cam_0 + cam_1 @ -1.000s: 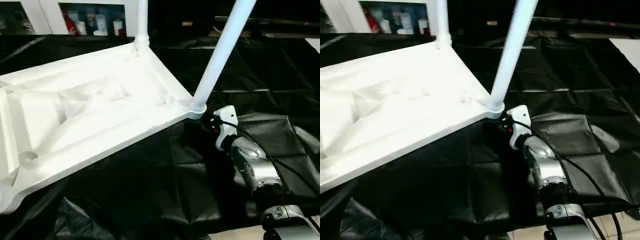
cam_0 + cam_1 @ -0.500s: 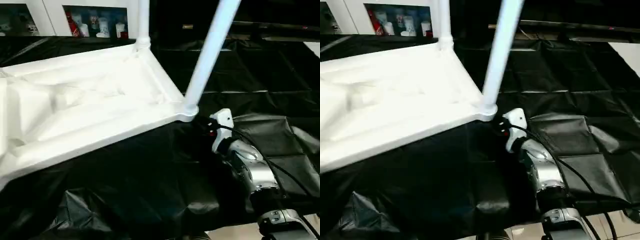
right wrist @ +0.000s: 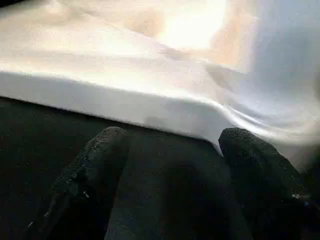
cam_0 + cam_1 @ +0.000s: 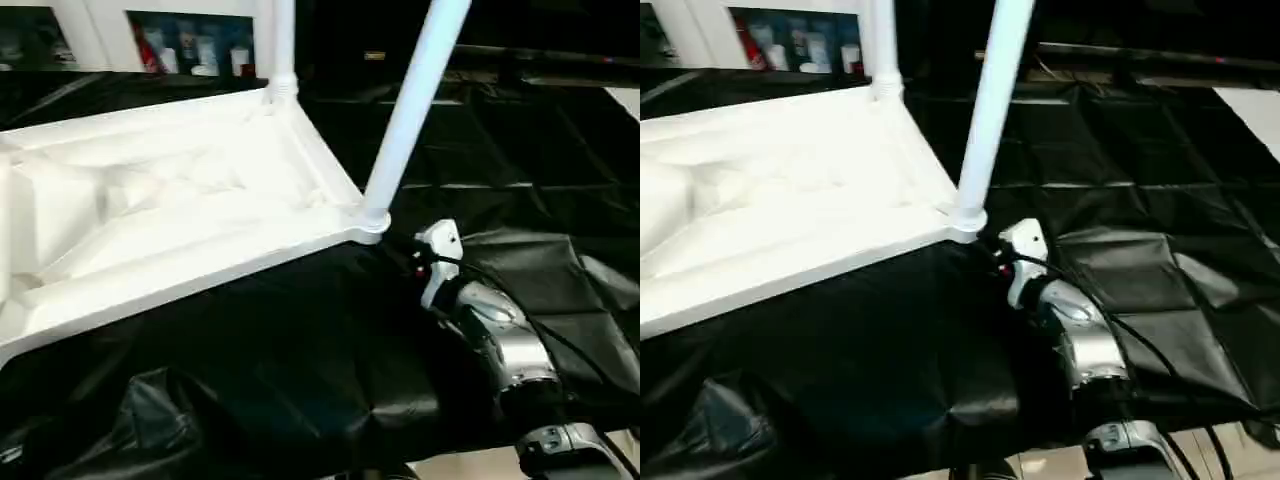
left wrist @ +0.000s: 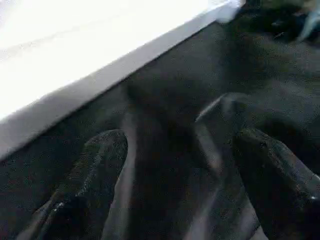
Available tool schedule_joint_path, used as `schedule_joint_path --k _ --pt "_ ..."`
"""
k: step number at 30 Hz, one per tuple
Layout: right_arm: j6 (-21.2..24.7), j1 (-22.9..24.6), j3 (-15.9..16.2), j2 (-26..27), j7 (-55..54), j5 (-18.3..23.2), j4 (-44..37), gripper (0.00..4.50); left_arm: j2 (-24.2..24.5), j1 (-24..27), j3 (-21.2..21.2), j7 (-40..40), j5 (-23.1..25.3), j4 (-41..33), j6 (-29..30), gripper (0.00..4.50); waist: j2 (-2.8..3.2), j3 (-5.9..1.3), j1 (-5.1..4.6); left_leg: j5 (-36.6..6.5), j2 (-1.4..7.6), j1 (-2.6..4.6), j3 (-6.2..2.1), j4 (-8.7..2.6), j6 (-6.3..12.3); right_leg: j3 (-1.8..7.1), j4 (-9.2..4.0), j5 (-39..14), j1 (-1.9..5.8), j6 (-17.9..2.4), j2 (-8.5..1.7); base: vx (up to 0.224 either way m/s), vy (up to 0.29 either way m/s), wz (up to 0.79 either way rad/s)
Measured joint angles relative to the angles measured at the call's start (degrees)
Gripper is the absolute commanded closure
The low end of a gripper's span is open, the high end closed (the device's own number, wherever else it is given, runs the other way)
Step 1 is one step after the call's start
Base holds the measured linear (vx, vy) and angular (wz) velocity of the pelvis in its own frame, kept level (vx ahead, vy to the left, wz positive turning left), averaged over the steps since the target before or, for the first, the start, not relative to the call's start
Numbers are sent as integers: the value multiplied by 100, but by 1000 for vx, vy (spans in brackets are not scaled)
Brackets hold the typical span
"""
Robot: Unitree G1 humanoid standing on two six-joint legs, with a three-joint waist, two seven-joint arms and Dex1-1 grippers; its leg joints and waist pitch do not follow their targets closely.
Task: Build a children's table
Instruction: Rotate table base
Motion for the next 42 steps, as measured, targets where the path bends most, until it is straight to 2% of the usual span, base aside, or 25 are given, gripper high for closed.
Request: schedule_joint_path --k 4,9,15,19,23,28,31,35,38,42 --pt "-15 -139 136 147 147 7 -38 121 -455 -942 -997 661 409 -154 -170 66 -13 -11 8 17 4 2 -6 29 -26 -1 27 0 -1 7 -1 0 0 0" --pt "-147 -662 71 147 -363 -327 703 121 -843 -1348 -1505 1143 920 -83 -507 66 -31 -23 -65 25 3 4 -23 60 -38 -2 70 7 -1 -5 -2 0 0 0" --pt "-17 -1210 202 55 -713 -717 1302 121 -1169 -2091 -2116 1889 1439 314 -829 66 -27 -26 -57 30 3 1 -46 67 -44 -20 95 20 -1 -25 0 0 0 0" --pt "32 -1325 318 66 -545 -794 1533 121 -1234 -2268 -2438 1958 1599 383 -855 66 -24 -27 -61 30 3 -5 -51 77 -43 -21 97 21 -1 -28 0 0 0 0" --pt "-50 -1656 314 81 -581 -951 2131 121 -1238 -2203 -2554 1941 1617 407 -870 66 -19 -24 -83 30 3 -8 -53 85 -43 -19 97 22 -4 -28 1 0 0 0" --pt "-187 -2142 314 123 -1056 -1164 2898 121 -1127 -1770 -2558 1819 1442 324 -847 66 -14 -20 -69 30 3 -9 -54 85 -43 -19 96 21 -5 -28 1 0 0 0" --pt "-255 -2304 289 131 -1342 -1222 3204 121 -1093 -1563 -2499 1727 1399 230 -822 66 -8 -17 -41 30 3 -12 -54 85 -43 -19 95 21 -5 -27 1 0 0 0" --pt "-442 -2701 170 263 -1810 -1236 3824 121 -1062 -1221 -2358 1730 1323 -75 -830 66 -17 6 -68 30 2 -16 -57 85 -44 -19 96 8 -13 -6 1 0 0 0" --pt "-497 -2954 -24 265 -2268 -1230 4123 121 -1053 -773 -2230 1729 1204 -375 -833 66 -58 70 -69 29 2 -17 -60 84 -44 -19 96 3 -16 3 1 0 0 0" --pt "-545 -3254 -299 252 -3003 -1213 4427 121 -1046 -137 -2155 1577 1068 -709 -865 66 -163 185 -73 29 -2 -25 -61 66 -45 -18 89 1 -31 6 1 0 0 0"
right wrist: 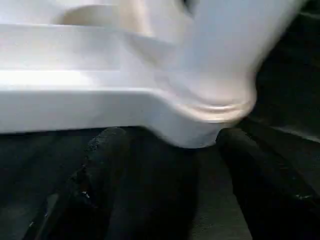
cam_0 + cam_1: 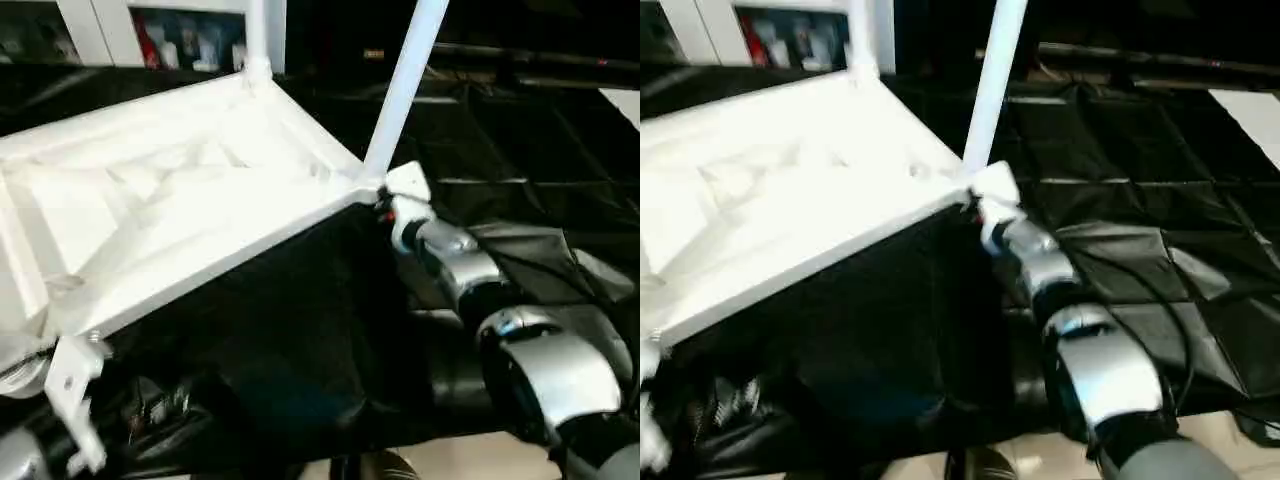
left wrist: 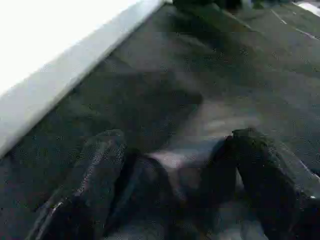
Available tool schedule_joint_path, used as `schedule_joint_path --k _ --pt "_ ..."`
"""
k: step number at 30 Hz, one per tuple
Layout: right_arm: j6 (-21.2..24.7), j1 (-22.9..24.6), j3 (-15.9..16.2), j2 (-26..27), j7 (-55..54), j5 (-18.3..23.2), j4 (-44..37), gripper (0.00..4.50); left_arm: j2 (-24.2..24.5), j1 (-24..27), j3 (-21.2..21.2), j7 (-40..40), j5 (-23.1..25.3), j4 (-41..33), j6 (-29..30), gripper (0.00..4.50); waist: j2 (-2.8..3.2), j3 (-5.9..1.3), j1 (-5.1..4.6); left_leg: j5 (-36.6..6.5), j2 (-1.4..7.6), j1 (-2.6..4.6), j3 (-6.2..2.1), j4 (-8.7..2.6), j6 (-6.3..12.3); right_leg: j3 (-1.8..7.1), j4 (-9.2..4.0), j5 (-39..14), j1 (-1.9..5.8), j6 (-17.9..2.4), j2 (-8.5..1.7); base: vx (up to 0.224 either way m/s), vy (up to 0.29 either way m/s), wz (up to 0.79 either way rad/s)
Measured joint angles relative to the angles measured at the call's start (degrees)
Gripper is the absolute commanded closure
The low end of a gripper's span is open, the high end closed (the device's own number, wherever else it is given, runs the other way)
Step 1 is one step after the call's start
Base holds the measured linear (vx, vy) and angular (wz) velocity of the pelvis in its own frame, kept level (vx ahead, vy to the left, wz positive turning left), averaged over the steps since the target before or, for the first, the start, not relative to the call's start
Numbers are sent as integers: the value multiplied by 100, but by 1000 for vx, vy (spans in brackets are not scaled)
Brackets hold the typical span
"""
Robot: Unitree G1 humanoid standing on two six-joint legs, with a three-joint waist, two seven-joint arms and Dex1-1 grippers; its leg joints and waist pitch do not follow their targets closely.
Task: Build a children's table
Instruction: Rotate table base
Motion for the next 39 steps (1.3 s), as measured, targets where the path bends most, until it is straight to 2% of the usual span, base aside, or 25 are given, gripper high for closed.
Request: schedule_joint_path --k 2,8,10,12,14,15,18,21,22,24,27,30,33,35,39 --pt "-81 -74 -97 2 -171 27 69 121 1 222 90 -158 -70 -14 -113 66 -18 24 -3 0 0 -14 0 -5 0 0 -9 -2 -14 3 2 0 0 0" --pt "-297 -176 -351 149 38 168 188 121 277 709 716 -1111 -195 866 -1016 66 -108 66 -39 1 -3 -50 10 -25 1 13 -6 -9 -73 -3 6 0 0 0" --pt "-360 -176 -425 201 263 248 192 121 446 786 985 -1455 -334 1215 -1222 66 -117 69 -97 0 -2 -57 16 -28 2 15 -8 -14 -83 -8 8 0 0 0" --pt "-438 -174 -505 208 588 305 192 121 604 1103 1413 -1795 -535 1445 -1277 66 -146 70 -182 -1 10 -58 27 -29 3 16 -8 -19 -86 -14 16 0 0 0" --pt "-518 -153 -561 201 955 396 174 121 709 1567 1868 -2119 -783 1471 -1105 66 -168 73 -232 -6 28 -59 38 -28 -5 16 -8 -24 -91 -22 27 0 0 0" --pt "-576 -91 -593 171 1184 463 164 121 811 1824 2155 -2304 -920 1545 -951 66 -170 78 -227 -7 38 -59 39 -28 -7 12 -9 -26 -90 -27 37 0 0 0" --pt "-635 131 -585 165 1793 514 53 121 1086 2121 2830 -2704 -1323 1743 -565 66 -160 98 -189 -7 56 -46 42 -28 -14 13 0 -27 -86 -39 53 0 0 0" --pt "-656 240 -545 256 2198 516 -21 121 1350 2322 3163 -2970 -1481 1770 -368 66 -169 117 -168 -7 57 -38 42 -34 -16 15 0 -19 -85 -52 55 0 0 0" --pt "-718 323 -525 252 2416 514 -61 121 1524 2576 3380 -3157 -1560 1857 -215 66 -201 131 -147 -7 57 -27 44 -34 -16 16 1 -19 -75 -51 54 0 0 0" --pt "-751 421 -526 175 2675 515 -102 121 1732 2722 3831 -3315 -1732 2073 -3 66 -246 160 -94 -4 57 -21 44 -38 -25 16 -3 -30 -70 -33 54 0 0 0" --pt "-753 565 -527 145 3066 550 -251 121 1952 2492 4415 -3339 -2020 2360 87 66 -255 163 28 -4 53 -12 52 -36 -25 22 -7 -28 -59 -35 50 0 0 0" --pt "-734 649 -527 143 3420 609 -453 121 2025 2188 4636 -3301 -2245 2409 105 66 -257 165 72 -4 52 -6 57 -36 -25 24 -11 -28 -50 -35 44 0 0 0" --pt "-623 920 -489 121 3931 693 -741 121 2014 1585 4582 -3019 -2759 2261 327 66 -260 163 141 -4 54 7 57 -37 -25 19 -9 -18 -28 -56 44 0 0 0" --pt "-596 1053 -402 128 4085 691 -799 121 1997 1328 4442 -2815 -3013 2039 481 66 -258 164 149 -4 54 15 56 -36 -25 18 -11 -19 -18 -57 44 0 0 0" --pt "-554 1205 -394 133 4099 692 -904 121 1878 779 3936 -2370 -3274 1623 669 66 -242 175 172 -3 53 18 57 -34 -25 12 -9 -17 -8 -61 37 0 0 0"
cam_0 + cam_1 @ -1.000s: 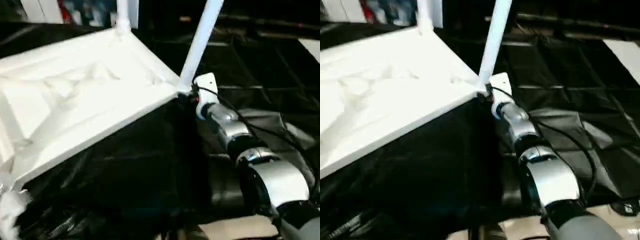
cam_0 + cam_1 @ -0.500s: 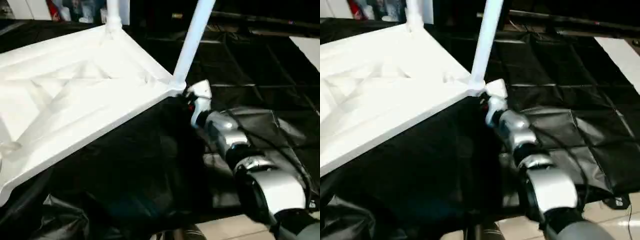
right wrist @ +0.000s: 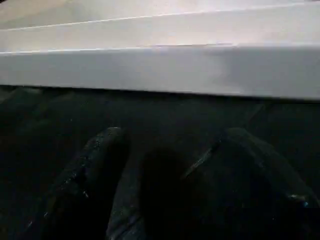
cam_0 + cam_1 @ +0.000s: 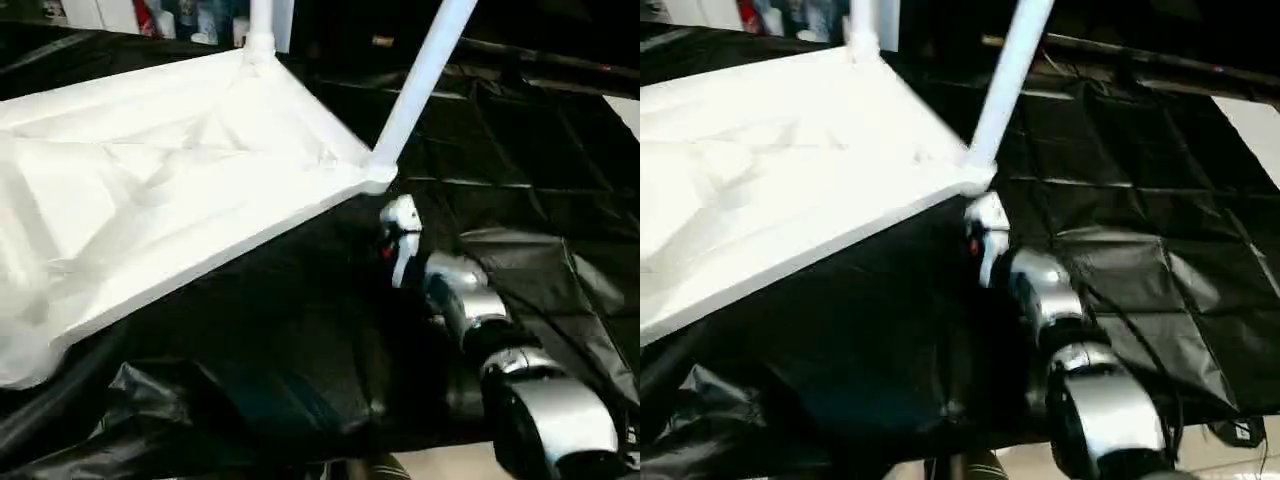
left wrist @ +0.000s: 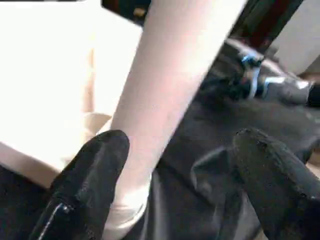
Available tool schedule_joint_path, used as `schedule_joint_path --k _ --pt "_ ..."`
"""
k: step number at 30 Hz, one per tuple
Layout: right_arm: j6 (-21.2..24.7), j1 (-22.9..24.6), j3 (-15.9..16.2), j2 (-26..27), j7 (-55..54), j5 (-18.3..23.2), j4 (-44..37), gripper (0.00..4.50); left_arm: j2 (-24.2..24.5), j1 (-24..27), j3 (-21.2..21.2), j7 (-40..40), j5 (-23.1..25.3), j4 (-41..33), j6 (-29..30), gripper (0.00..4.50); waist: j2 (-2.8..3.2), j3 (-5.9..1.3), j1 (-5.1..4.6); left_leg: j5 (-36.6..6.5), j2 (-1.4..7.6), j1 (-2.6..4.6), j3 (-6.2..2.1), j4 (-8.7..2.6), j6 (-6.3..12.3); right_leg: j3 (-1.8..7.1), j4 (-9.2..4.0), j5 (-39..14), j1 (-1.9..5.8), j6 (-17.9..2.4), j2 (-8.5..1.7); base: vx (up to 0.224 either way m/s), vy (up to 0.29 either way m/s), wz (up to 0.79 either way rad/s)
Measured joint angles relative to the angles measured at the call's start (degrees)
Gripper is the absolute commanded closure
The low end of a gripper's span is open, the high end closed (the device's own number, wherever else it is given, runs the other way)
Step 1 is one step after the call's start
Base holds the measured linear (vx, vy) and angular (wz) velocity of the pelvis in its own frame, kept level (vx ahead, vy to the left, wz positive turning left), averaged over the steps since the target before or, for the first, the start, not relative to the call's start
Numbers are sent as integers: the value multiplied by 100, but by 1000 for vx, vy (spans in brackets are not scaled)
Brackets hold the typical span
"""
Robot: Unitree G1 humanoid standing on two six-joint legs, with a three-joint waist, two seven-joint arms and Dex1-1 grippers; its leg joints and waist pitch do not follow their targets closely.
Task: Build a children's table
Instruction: Rotate table base
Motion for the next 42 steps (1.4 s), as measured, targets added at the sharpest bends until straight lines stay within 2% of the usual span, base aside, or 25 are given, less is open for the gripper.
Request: schedule_joint_path --k 4,7,11,14,17,19,21,23,26,27,29,33,36,39,42 --pt "118 158 16 5 140 54 -418 121 -81 -552 -497 358 -419 -481 173 66 0 -1 -3 0 0 18 -4 0 0 -7 2 0 23 -1 -3 0 0 0" --pt "261 369 123 84 396 77 -628 121 -166 -832 -885 620 -557 -804 314 66 -4 -4 -24 0 1 16 -6 6 0 -10 4 0 24 0 -3 0 0 0" --pt "611 648 319 96 1061 265 -1113 121 -286 -1054 -1411 903 -493 -1118 418 66 0 -2 -35 1 1 13 -5 13 1 -9 3 -1 23 1 -4 0 0 0" --pt "874 720 339 55 1407 395 -1450 121 -346 -1118 -1671 1046 -488 -1294 470 66 -2 -3 -43 1 1 14 -4 14 1 -9 2 -1 24 1 -4 0 0 0" --pt "1389 934 492 10 1827 634 -1994 121 -411 -1311 -2106 1277 -480 -1614 563 66 -1 -4 -12 1 0 14 -5 16 1 -10 2 -6 28 -1 -5 0 0 0" --pt "1770 1137 716 -89 2190 756 -2489 121 -450 -1570 -2553 1423 -394 -1791 650 66 9 -6 19 1 -1 12 -5 20 1 -15 3 -6 33 -1 -11 0 0 0" --pt "1992 1247 886 -201 2427 772 -2725 121 -499 -1921 -3030 1513 -343 -1885 736 66 18 -9 34 1 -2 12 -4 30 2 -16 13 -6 34 -1 -15 0 0 0" --pt "2078 1301 952 -238 2518 772 -2779 121 -559 -2170 -3325 1562 -291 -1945 790 66 14 -14 21 2 -2 17 -1 33 1 -16 24 -4 36 -2 -20 0 0 0" --pt "2065 1357 948 -305 2442 739 -2813 121 -676 -2713 -3864 1678 -134 -1913 915 66 26 -29 31 6 -2 17 -5 45 -6 -20 43 -2 35 -5 -24 0 0 0" --pt "1944 1366 934 -308 2273 672 -2816 121 -756 -2987 -4152 1712 -19 -1893 955 66 52 -40 50 9 -3 17 -5 53 -10 -20 58 -2 35 -5 -27 0 0 0" --pt "1725 1352 914 -280 1913 553 -2768 121 -846 -3269 -4467 1728 80 -1853 999 66 89 -59 38 11 -3 20 -9 71 -12 -18 81 -2 34 -4 -29 0 0 0" --pt "1257 1033 682 -342 -72 -40 -2015 121 -1079 -3867 -5070 1719 222 -1668 1125 66 180 -81 9 21 -7 20 -19 85 -27 -18 109 1 31 -9 -30 0 0 0" --pt "1140 907 494 -390 -869 -201 -1788 121 -1233 -4166 -5399 1677 305 -1535 1159 66 228 -107 -15 23 -7 19 -28 89 -30 -24 115 4 34 -9 -30 0 0 0" --pt "1032 901 453 -349 -1167 -263 -1684 121 -1494 -4602 -5786 1612 550 -1296 1131 66 296 -145 -31 23 -7 9 -35 107 -28 -25 118 4 33 -8 -29 0 0 0" --pt "863 835 499 -212 -1356 -370 -1522 121 -1744 -4958 -6108 1595 825 -1075 1004 66 314 -163 -86 23 -7 8 -40 125 -27 -23 127 5 34 -8 -29 0 0 0"
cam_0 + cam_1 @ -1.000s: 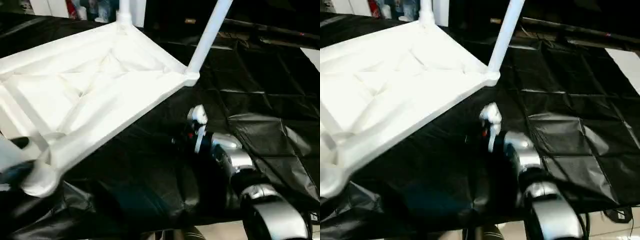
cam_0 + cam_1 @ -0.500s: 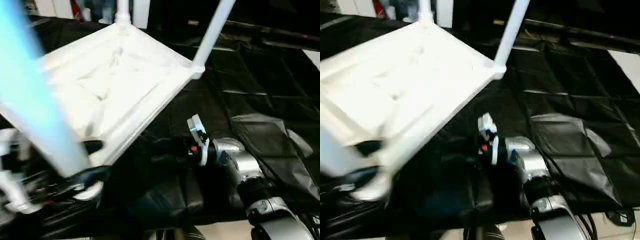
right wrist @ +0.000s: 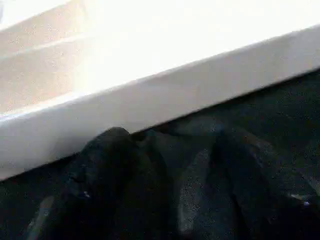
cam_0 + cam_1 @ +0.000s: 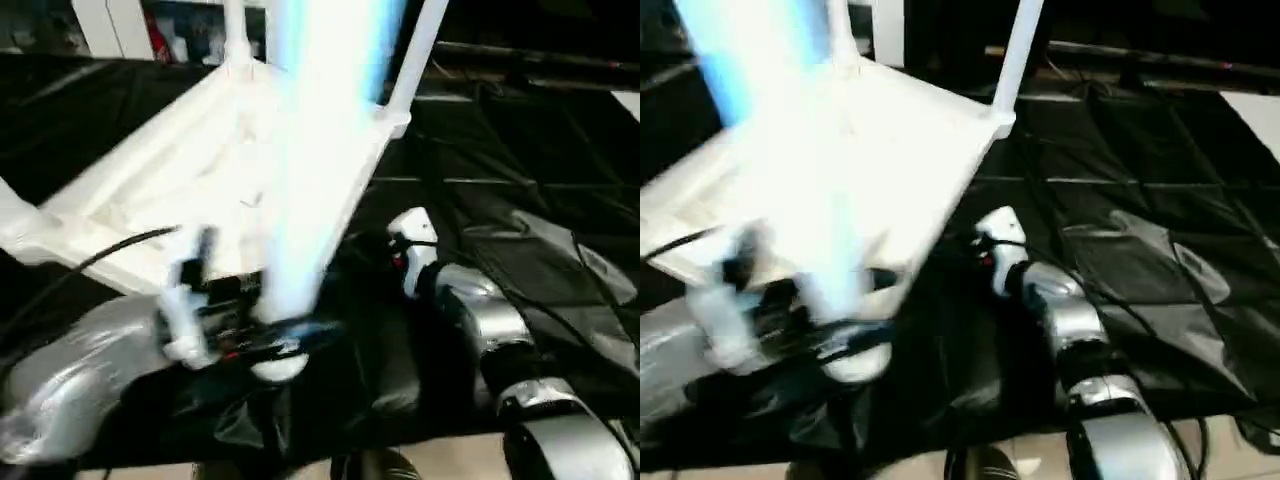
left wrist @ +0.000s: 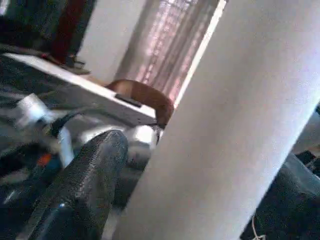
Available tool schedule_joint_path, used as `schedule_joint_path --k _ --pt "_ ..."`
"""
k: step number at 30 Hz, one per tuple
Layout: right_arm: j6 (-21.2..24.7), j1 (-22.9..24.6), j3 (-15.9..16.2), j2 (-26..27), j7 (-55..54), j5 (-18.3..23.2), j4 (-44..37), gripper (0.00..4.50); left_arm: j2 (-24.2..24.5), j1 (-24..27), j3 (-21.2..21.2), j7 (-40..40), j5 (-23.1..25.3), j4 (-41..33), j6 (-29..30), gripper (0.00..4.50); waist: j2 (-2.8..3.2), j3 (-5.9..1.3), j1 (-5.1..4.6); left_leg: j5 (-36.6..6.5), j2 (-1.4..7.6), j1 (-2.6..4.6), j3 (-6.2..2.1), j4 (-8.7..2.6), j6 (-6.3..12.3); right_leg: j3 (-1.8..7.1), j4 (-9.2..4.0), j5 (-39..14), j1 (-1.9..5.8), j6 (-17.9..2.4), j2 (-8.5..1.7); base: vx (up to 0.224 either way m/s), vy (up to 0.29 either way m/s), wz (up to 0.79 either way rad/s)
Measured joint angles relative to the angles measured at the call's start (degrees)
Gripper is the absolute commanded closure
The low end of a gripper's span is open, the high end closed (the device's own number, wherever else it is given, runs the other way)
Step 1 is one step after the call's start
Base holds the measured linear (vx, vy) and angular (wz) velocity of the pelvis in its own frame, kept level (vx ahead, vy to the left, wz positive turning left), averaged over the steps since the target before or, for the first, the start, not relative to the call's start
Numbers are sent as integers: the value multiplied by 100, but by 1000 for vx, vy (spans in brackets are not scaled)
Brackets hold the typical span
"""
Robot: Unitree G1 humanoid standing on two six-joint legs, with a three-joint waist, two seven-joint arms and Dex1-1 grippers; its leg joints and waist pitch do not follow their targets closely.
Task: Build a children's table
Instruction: Rotate table base
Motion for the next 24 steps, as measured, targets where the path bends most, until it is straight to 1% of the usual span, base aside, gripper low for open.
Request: schedule_joint_path --k 3,5,6,8,10,13,14,16,18,22,24 --pt "-154 -164 32 56 -191 -96 290 121 -163 -262 -222 -14 211 242 -92 66 8 -9 -63 0 0 0 -4 13 0 0 14 2 -1 -2 0 0 0 0" --pt "-277 -251 25 109 -364 -137 514 121 -300 -425 -390 -77 367 394 -138 66 57 -33 -75 -1 0 -4 -16 28 1 -5 19 2 2 -3 0 0 0 0" --pt "-316 -301 5 150 -477 -155 633 121 -346 -505 -475 -129 430 474 -167 66 97 -57 -90 -1 -4 -3 -17 30 1 -1 18 4 2 -5 0 0 0 0" --pt "-379 -314 -16 180 -570 -161 713 121 -405 -572 -571 -184 542 542 -240 66 138 -76 -94 -1 -6 0 -28 31 1 -3 23 5 3 -6 0 0 0 0" --pt "-407 -384 -51 202 -640 -178 835 121 -533 -683 -675 -229 645 701 -319 66 161 -87 -94 -1 -6 -1 -33 31 1 -6 31 7 0 -8 1 0 0 0" --pt "-451 -408 -98 223 -720 -210 940 121 -779 -866 -909 -312 882 954 -485 66 225 -122 -96 -1 -6 -2 -36 34 1 -9 31 7 2 -8 2 0 0 0" --pt "-478 -422 -104 241 -764 -216 984 121 -846 -933 -987 -319 970 1026 -546 66 238 -130 -100 -1 -6 0 -37 34 1 -8 31 7 2 -9 2 0 0 0" --pt "-572 -441 -121 291 -830 -228 1076 121 -1014 -1127 -1145 -296 1257 1301 -774 66 264 -145 -110 -1 -7 0 -39 34 1 -8 34 8 0 -10 3 0 0 0" --pt "-639 -441 -115 351 -847 -239 1119 121 -1105 -1215 -1241 -228 1491 1550 -978 66 295 -163 -133 -1 -7 -1 -48 34 1 -10 37 8 -1 -10 7 0 0 0" --pt "-761 -444 -84 376 -1053 -293 1188 121 -1127 -1433 -1316 -77 1949 1992 -1338 66 375 -209 -130 -1 -7 -7 -58 34 1 -19 37 7 -3 -10 8 0 0 0" --pt "-826 -456 -95 376 -1168 -316 1239 121 -1060 -1561 -1304 16 2185 2222 -1511 66 410 -230 -125 -1 -9 -6 -59 34 1 -19 38 8 -1 -11 7 0 0 0"
